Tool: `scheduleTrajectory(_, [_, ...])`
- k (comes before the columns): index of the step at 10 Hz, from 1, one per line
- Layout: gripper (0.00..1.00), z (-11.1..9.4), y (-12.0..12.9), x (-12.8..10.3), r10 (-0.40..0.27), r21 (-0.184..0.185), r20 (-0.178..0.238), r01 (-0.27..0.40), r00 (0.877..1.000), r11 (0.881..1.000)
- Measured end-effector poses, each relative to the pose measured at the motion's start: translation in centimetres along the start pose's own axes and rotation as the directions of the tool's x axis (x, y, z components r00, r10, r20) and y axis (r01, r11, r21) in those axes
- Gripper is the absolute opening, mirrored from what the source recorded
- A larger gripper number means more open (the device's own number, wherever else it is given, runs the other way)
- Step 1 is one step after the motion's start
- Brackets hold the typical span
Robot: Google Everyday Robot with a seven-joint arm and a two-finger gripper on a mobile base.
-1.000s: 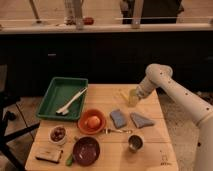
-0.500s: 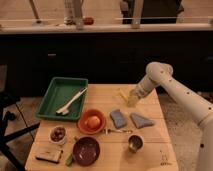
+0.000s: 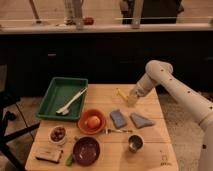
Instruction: Place banana in table surface
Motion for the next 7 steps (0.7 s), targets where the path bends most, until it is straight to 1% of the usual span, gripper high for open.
scheduleTrajectory(7, [0.02,-1.1,1.2,-1.3,-0.012,-0.022,0.022,0.012,1.0,1.0])
